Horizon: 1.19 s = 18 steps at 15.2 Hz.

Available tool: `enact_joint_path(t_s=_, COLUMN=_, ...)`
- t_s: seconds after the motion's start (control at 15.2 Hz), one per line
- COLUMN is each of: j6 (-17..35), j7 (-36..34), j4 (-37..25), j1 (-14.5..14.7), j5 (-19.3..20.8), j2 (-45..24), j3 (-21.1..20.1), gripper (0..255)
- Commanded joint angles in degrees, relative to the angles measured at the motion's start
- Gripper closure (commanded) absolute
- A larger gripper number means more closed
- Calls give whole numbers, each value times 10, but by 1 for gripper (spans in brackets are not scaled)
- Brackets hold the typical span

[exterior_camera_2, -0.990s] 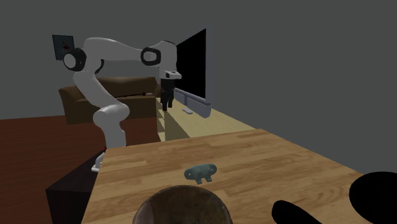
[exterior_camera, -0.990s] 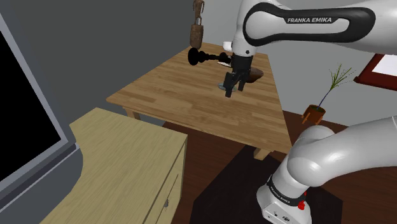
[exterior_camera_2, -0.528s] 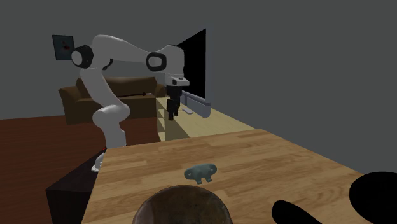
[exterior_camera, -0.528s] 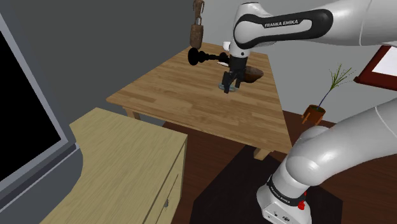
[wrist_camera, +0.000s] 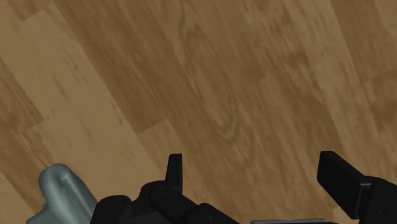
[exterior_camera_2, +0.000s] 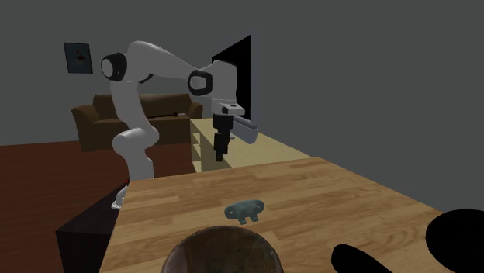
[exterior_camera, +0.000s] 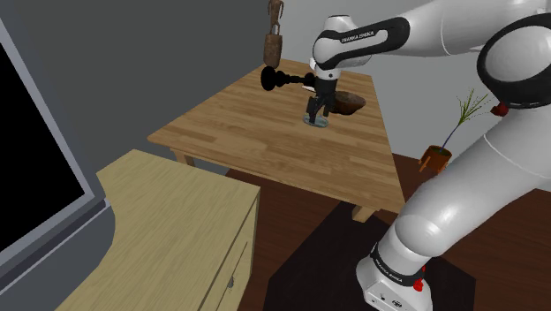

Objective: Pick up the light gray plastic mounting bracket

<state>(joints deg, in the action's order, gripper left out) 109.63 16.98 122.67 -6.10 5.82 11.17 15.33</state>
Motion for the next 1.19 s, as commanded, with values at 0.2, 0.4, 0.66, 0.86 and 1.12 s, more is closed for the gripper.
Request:
enact_joint_path(t_s=0.2, j6=22, j7=53, j4=-79, j1=-14, j5=-19, j2=-97, j3=27, gripper=0)
enact_joint_path(t_s=0.4, j6=27, j7=86, j4=-136, j1=-27, j5=-38, j2=-160, j3=40, gripper=0)
enact_joint_path(t_s=0.66, j6=25, j7=127, j4=-225, j1=-51, j5=-67, j2=-248, j3=49, gripper=0)
enact_joint_path(t_s=0.86, j6=15, j7=155, j4=-304, j1=-75, j5=-89, j2=-316, j3=51, gripper=0)
enact_joint_path(t_s=1.12, j6=10, j7=171, j4=-359, j1=-93, j5=-104, j2=-367, j3=49, gripper=0)
